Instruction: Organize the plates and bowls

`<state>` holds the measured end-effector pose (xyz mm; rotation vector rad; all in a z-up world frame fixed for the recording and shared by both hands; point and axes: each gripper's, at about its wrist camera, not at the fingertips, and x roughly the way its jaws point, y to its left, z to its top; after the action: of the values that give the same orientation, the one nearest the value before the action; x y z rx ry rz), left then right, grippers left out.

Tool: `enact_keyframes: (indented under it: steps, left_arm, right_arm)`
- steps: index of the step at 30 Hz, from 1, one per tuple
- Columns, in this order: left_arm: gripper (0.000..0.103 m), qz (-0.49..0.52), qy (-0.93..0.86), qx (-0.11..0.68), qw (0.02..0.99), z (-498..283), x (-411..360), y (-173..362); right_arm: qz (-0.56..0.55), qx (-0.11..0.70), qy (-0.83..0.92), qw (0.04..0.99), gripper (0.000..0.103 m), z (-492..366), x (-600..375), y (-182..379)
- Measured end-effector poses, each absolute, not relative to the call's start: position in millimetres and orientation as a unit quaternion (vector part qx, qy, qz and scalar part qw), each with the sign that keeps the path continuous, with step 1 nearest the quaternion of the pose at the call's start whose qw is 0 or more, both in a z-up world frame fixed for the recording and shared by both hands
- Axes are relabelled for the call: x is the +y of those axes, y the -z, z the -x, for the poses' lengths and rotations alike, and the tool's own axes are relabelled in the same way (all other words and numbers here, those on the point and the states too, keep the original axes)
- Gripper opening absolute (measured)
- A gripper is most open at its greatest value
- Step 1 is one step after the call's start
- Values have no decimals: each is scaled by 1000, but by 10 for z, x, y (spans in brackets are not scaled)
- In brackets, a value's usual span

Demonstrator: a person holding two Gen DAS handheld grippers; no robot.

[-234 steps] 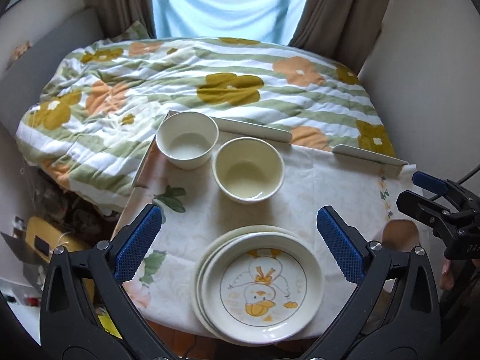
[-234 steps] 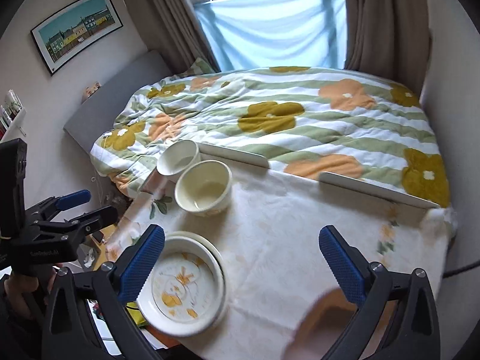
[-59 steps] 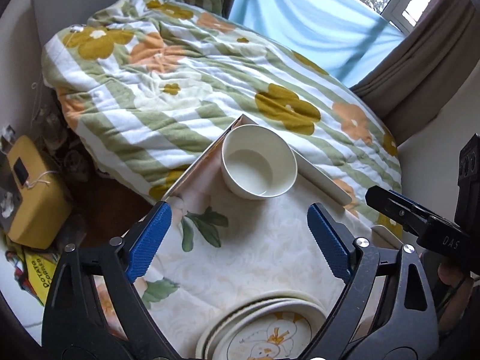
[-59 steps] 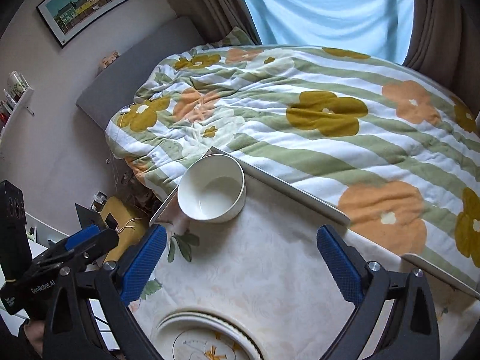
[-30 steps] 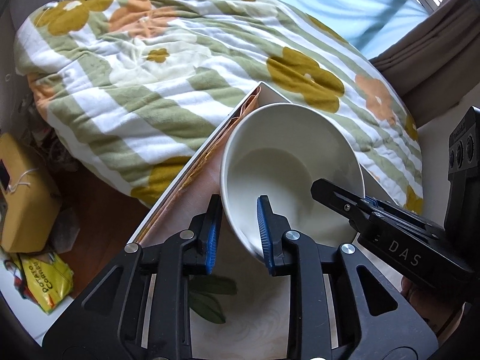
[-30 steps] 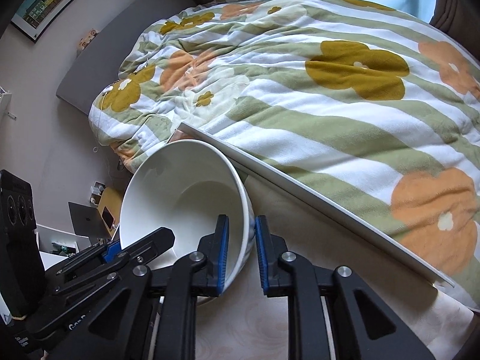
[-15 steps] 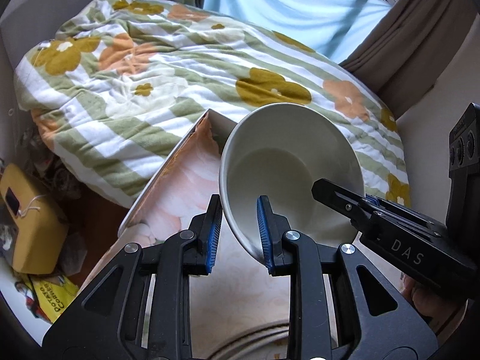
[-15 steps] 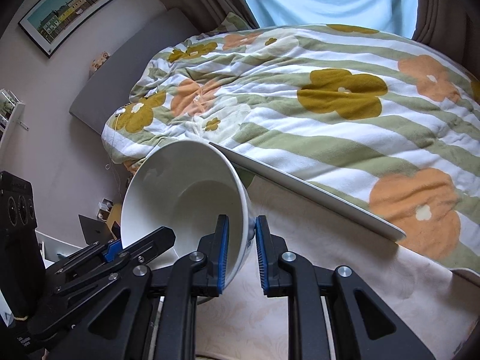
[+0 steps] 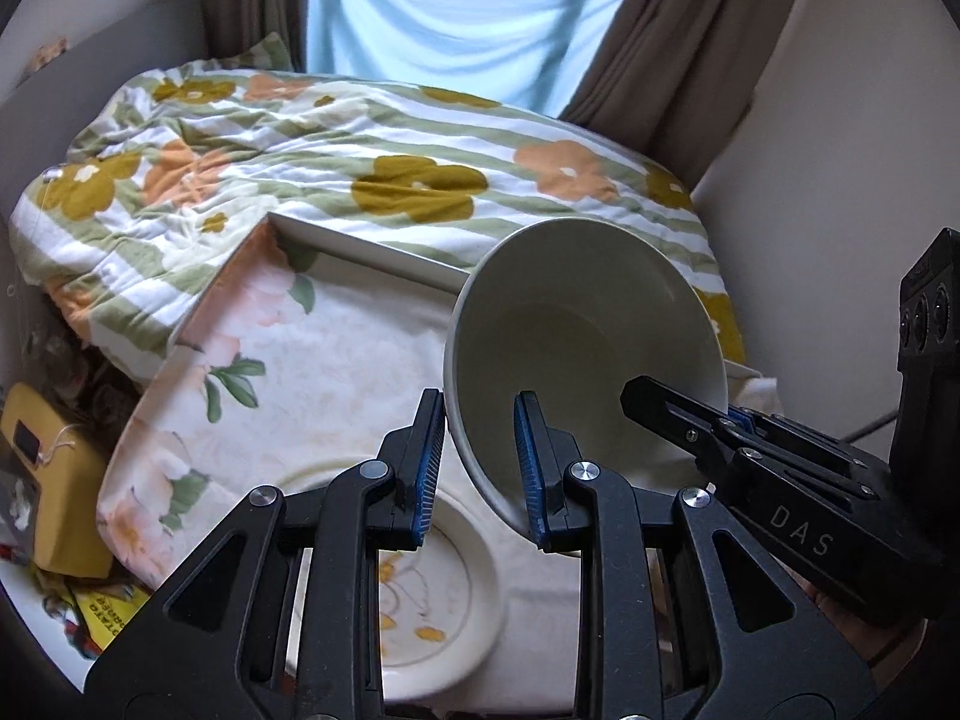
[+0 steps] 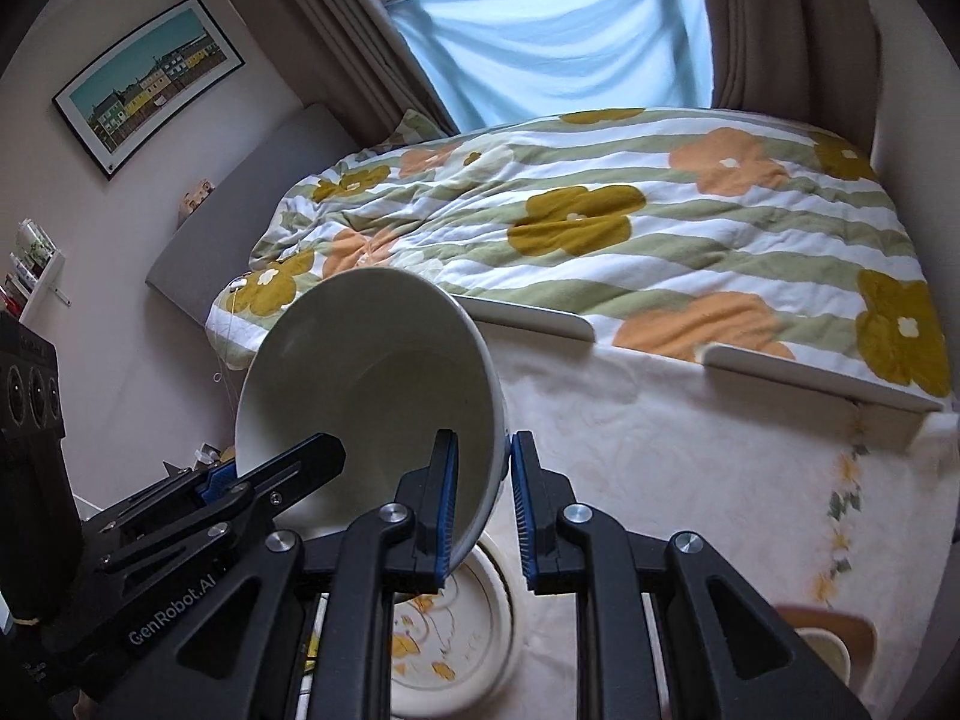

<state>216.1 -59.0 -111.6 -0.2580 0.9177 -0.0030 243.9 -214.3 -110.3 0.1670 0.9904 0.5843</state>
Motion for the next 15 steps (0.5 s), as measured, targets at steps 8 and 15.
enact_keyframes:
  steps: [8, 15]
  left_arm:
    - [21, 106, 72, 465, 876, -1723, -1603, 1213]
    - [21, 88, 125, 524, 838, -1685, -2268, 1567]
  right_arm:
    - [-96, 465, -216, 853, 16, -1858, -3088, 1092]
    - [-109, 494, -159, 848, 16, -1660, -3648, 1322]
